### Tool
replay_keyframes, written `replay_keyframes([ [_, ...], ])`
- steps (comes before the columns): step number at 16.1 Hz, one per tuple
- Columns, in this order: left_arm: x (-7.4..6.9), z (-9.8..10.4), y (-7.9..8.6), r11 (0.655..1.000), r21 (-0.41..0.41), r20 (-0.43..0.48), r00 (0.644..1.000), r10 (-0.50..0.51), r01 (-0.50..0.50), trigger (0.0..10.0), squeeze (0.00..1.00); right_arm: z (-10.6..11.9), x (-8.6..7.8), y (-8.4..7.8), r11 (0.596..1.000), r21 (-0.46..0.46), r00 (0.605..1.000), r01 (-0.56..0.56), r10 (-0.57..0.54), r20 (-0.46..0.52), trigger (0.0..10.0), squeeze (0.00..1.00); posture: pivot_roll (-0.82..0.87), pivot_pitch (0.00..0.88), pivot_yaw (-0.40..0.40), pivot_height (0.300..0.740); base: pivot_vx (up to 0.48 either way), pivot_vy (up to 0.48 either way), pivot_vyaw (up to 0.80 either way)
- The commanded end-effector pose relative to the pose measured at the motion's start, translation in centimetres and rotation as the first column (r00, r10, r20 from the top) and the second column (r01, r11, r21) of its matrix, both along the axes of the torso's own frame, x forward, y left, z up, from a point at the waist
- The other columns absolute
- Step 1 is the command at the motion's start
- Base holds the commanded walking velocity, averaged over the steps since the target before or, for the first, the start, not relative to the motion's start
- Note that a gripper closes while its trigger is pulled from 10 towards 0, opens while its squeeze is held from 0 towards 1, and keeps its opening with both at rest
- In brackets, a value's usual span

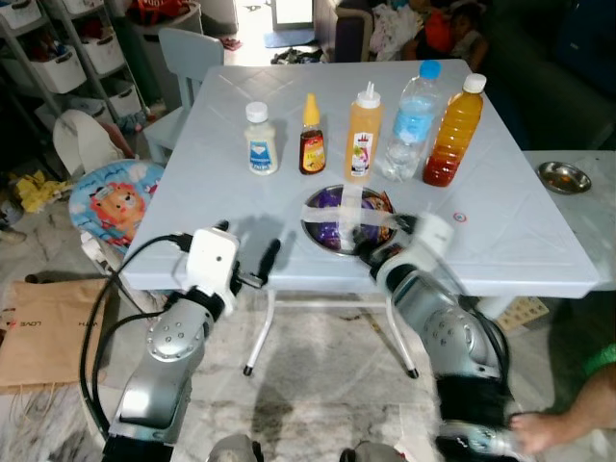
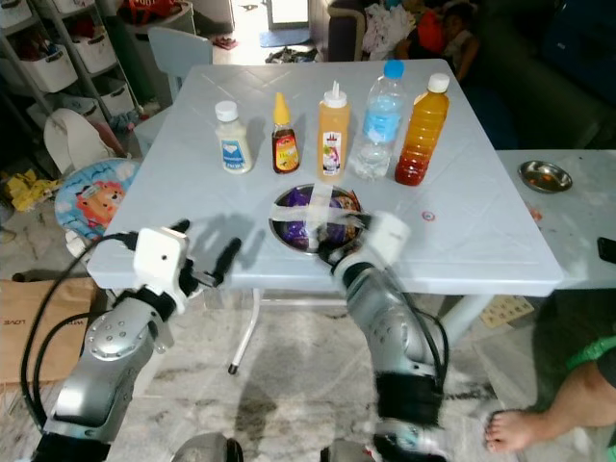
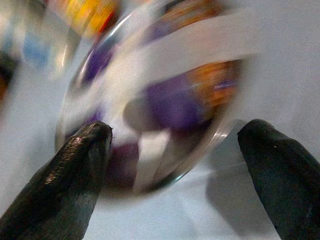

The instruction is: Restocking fridge

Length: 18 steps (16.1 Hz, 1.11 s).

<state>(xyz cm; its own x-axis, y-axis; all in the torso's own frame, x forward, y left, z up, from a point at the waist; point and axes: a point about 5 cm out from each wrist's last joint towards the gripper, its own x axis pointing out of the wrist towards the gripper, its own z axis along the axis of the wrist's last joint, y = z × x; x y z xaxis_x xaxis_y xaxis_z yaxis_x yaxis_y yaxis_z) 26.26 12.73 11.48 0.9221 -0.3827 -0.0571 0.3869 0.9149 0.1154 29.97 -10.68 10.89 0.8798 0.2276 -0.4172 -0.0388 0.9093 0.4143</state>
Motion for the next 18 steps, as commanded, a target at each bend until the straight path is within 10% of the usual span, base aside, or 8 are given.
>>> replay_keyframes([
  [1, 0.1, 0.7, -0.1, 1.000, -0.007, 0.020, 1.000, -0.015, 0.015, 10.0, 0.00, 0.4, -0.2, 0.7, 0.998, -0.035, 0.999, -0.047, 0.047, 0.008, 10.0, 0.00, 0.01, 0.000, 0.049, 0.740, 0.000, 0.000, 0.00],
  [4, 0.3, 0.7, 0.0, 1.000, -0.002, 0.027, 1.000, -0.005, 0.005, 10.0, 0.00, 2.4, -1.7, -0.4, 0.944, -0.224, 0.968, -0.241, 0.250, 0.012, 10.0, 0.00, -0.01, 0.000, 0.046, 0.740, 0.000, 0.000, 0.00],
  [11, 0.6, 0.8, -0.2, 1.000, -0.008, 0.033, 0.999, -0.013, 0.013, 10.0, 0.00, 4.0, -0.6, -1.6, 0.919, -0.346, 0.970, -0.188, 0.229, 0.083, 10.0, 0.00, -0.01, 0.000, 0.050, 0.740, 0.000, 0.000, 0.00],
  [14, 0.6, 0.8, -0.1, 1.000, -0.003, 0.035, 0.999, -0.013, 0.013, 10.0, 0.00, 4.5, 0.8, -0.6, 0.936, -0.315, 0.971, -0.156, 0.203, 0.123, 10.0, 0.00, -0.01, 0.000, 0.052, 0.740, 0.000, 0.000, 0.00],
  [18, 0.7, 0.8, 0.0, 1.000, -0.001, 0.032, 0.999, -0.009, 0.009, 10.0, 0.00, 4.5, 2.1, 2.0, 0.858, -0.425, 0.915, -0.288, 0.378, 0.143, 10.0, 0.00, 0.01, 0.000, 0.042, 0.740, 0.000, 0.000, 0.00],
])
